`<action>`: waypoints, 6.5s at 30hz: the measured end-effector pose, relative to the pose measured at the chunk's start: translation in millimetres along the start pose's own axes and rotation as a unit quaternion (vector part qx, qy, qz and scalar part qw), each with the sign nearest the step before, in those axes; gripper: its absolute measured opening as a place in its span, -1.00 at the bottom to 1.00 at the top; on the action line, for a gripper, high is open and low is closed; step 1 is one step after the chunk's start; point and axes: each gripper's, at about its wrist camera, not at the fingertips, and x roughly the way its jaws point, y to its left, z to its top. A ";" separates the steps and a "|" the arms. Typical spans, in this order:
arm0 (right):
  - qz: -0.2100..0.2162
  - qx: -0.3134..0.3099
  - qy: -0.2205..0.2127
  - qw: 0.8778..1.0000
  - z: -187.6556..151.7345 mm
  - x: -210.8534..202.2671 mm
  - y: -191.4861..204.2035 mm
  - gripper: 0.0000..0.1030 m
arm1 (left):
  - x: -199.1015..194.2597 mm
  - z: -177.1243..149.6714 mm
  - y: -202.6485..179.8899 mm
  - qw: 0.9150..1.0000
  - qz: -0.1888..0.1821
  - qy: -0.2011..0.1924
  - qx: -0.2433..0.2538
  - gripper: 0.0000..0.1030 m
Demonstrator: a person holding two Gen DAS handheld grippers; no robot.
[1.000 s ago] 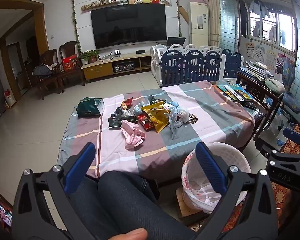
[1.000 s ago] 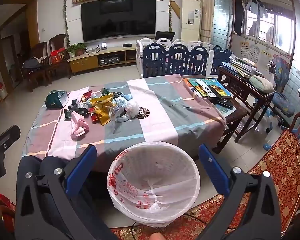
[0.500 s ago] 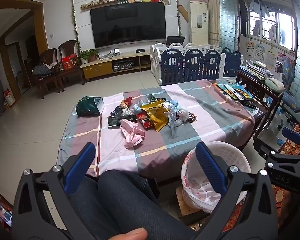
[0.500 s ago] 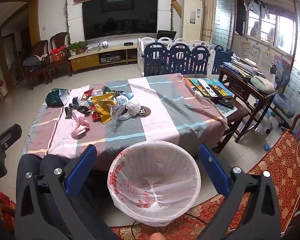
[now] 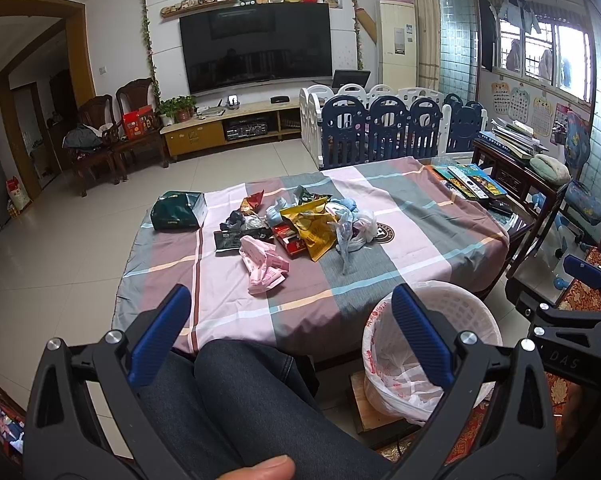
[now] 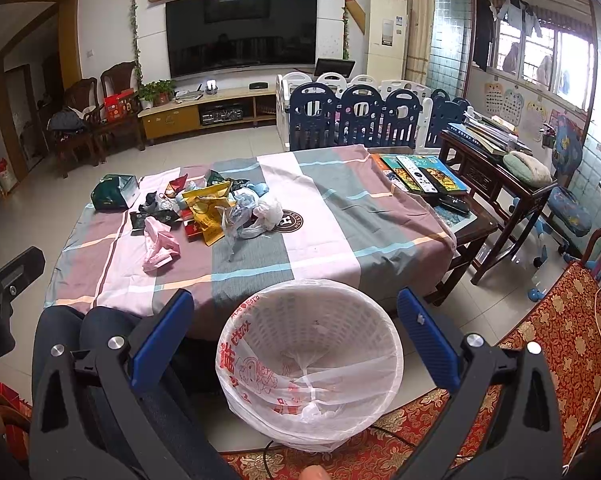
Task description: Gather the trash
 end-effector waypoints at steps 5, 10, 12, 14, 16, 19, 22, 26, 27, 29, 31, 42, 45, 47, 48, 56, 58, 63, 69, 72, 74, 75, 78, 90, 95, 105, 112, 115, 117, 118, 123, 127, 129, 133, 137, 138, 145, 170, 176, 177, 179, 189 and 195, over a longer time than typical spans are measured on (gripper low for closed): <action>0.000 0.000 0.002 1.000 0.8 0.3 -1.0 0.94 | 5.9 -2.9 -1.7 1.000 -0.004 0.007 0.001 0.94; -0.005 0.003 0.005 1.000 -2.2 3.2 4.8 0.94 | 7.0 -6.1 0.3 1.000 -0.005 0.009 -0.003 0.94; -0.006 0.000 0.004 1.000 -3.2 4.5 1.8 0.94 | 6.8 -6.9 2.8 1.000 -0.002 0.008 -0.007 0.94; -0.006 -0.003 0.003 1.000 -2.0 3.8 3.3 0.94 | 7.3 -6.7 7.3 1.000 -0.002 0.008 -0.012 0.94; -0.007 -0.007 0.003 1.000 -1.8 3.9 5.6 0.94 | 7.6 -6.5 10.0 1.000 -0.001 0.009 -0.014 0.94; -0.005 -0.010 0.005 1.000 -0.9 3.1 6.6 0.94 | 7.6 -3.6 12.3 1.000 -0.001 0.011 -0.015 0.94; -0.004 -0.013 0.004 1.000 1.8 2.7 7.2 0.94 | 7.3 -3.3 12.4 1.000 -0.001 0.011 -0.016 0.94; -0.005 -0.012 0.005 1.000 1.2 3.4 8.6 0.94 | 7.0 -3.7 12.7 1.000 -0.001 0.012 -0.015 0.94; -0.005 -0.012 0.006 1.000 1.3 3.2 8.5 0.94 | 6.5 -3.6 12.9 1.000 -0.002 0.012 -0.015 0.94; -0.005 -0.011 0.006 1.000 2.0 2.9 8.2 0.94 | 6.0 -3.7 12.7 1.000 -0.002 0.012 -0.014 0.94; -0.005 -0.011 0.006 1.000 1.5 3.3 7.4 0.94 | 6.0 -3.7 12.4 1.000 -0.001 0.012 -0.014 0.94; -0.005 -0.012 0.007 1.000 0.7 3.5 8.1 0.94 | 5.8 -4.2 12.1 1.000 -0.001 0.012 -0.014 0.94; -0.005 -0.012 0.007 1.000 0.5 3.7 8.4 0.94 | 6.3 -4.2 12.1 1.000 -0.001 0.012 -0.014 0.94; -0.005 -0.012 0.007 1.000 0.3 4.0 8.6 0.94 | 6.4 -4.3 12.2 1.000 -0.002 0.012 -0.014 0.94; -0.005 -0.012 0.007 1.000 0.2 3.7 8.4 0.94 | 6.1 -4.3 12.3 1.000 -0.002 0.013 -0.014 0.94; -0.005 -0.012 0.008 1.000 -1.5 4.1 8.0 0.94 | 6.3 -5.8 12.3 1.000 -0.001 0.013 -0.014 0.94; -0.005 -0.012 0.008 1.000 -1.5 4.0 8.3 0.94 | 5.9 -5.9 12.4 1.000 -0.002 0.013 -0.014 0.94; -0.006 -0.014 0.008 1.000 -0.8 4.5 8.9 0.94 | 6.2 -6.3 12.4 1.000 -0.002 0.014 -0.014 0.94; -0.006 -0.017 0.010 1.000 -6.0 4.1 10.6 0.94 | 11.4 -17.2 15.9 1.000 0.000 0.017 -0.017 0.94; -0.006 -0.017 0.013 1.000 -9.7 9.0 9.7 0.94 | 12.7 -20.2 17.6 1.000 0.000 0.020 -0.018 0.94; -0.006 -0.017 0.014 1.000 -10.7 10.2 9.3 0.94 | 13.9 -20.1 19.1 1.000 -0.001 0.022 -0.019 0.94; -0.007 -0.017 0.013 1.000 -10.1 10.7 9.7 0.94 | 15.1 -19.0 19.4 1.000 -0.001 0.023 -0.019 0.94; -0.046 -0.017 0.003 0.999 -7.2 14.3 11.1 0.94 | 22.8 -15.9 23.5 1.000 -0.005 0.023 -0.016 0.94; 0.011 0.027 0.093 0.995 20.3 143.7 32.7 0.36 | 182.5 -10.7 129.4 0.988 0.023 0.102 -0.113 0.43; 0.017 0.009 0.121 0.992 19.6 189.4 53.9 0.35 | 267.1 -19.1 139.6 0.975 -0.020 0.166 -0.149 0.29; 0.038 0.047 0.161 0.985 40.5 275.0 64.3 0.41 | 418.3 -9.3 87.5 0.960 -0.025 0.262 -0.092 0.20; 0.073 0.034 0.172 0.982 67.6 344.1 94.9 0.50 | 406.3 -25.5 106.0 0.958 -0.043 0.263 -0.106 -0.36; 0.087 0.053 0.177 0.979 74.7 373.0 100.3 0.50 | 384.9 -31.4 122.1 0.960 -0.027 0.250 -0.126 -0.37; 0.081 0.054 0.173 0.980 77.6 381.6 102.0 0.42 | 364.8 -35.0 136.5 0.960 -0.016 0.240 -0.142 -0.37; 0.076 0.047 0.170 0.981 77.9 382.7 103.4 0.27 | 358.1 -34.9 140.5 0.960 -0.010 0.236 -0.148 -0.37; 0.062 -0.005 0.166 0.984 72.0 371.3 111.8 -0.54 | 325.4 -36.9 154.0 0.967 0.021 0.204 -0.152 -0.39; 0.062 -0.024 0.126 0.990 70.5 324.3 112.0 -0.57 | 304.9 -32.9 155.6 0.972 0.040 0.179 -0.144 -0.39; 0.061 -0.029 0.107 0.992 69.1 303.0 113.6 -0.57 | 292.1 -32.6 157.2 0.974 0.045 0.169 -0.141 -0.39; 0.023 -0.040 0.074 0.996 67.0 278.3 117.5 -0.57 | 270.7 -32.5 162.7 0.978 0.050 0.146 -0.138 -0.39; 0.005 -0.024 0.052 0.998 77.0 257.6 112.6 -0.58 | 242.3 -41.6 174.6 0.983 0.054 0.119 -0.131 -0.39; -0.001 -0.020 0.046 0.999 80.0 251.3 111.1 -0.58 | 236.8 -44.9 178.4 0.983 0.056 0.115 -0.130 -0.39; -0.038 -0.008 0.040 0.998 84.7 212.2 102.2 -0.58 | 219.1 -48.1 202.4 0.982 0.053 0.096 -0.155 -0.39; -0.196 0.113 0.241 0.944 -71.4 232.7 -29.3 -0.58 | 181.4 -37.9 183.4 0.988 -0.007 0.065 -0.139 -0.39; -0.180 0.128 0.291 0.931 -101.7 251.9 -37.7 -0.58 | 180.5 -36.3 153.4 0.990 -0.044 0.073 -0.111 -0.39; -0.178 0.128 0.295 0.930 -104.3 253.3 -38.1 -0.58 | 181.5 -37.0 149.0 0.990 -0.051 0.077 -0.108 -0.39; -0.173 0.126 0.303 0.929 -109.2 255.2 -39.1 -0.58 | 183.6 -38.6 142.3 0.989 -0.063 0.083 -0.105 -0.39; -0.144 0.147 0.312 0.927 -116.8 247.0 -52.2 0.30 | 188.7 -43.1 122.9 0.985 -0.093 0.106 -0.101 -0.39; -0.133 0.186 0.180 0.957 -74.5 192.7 -71.6 0.37 | 204.0 -41.1 110.8 0.973 -0.145 0.134 -0.116 -0.40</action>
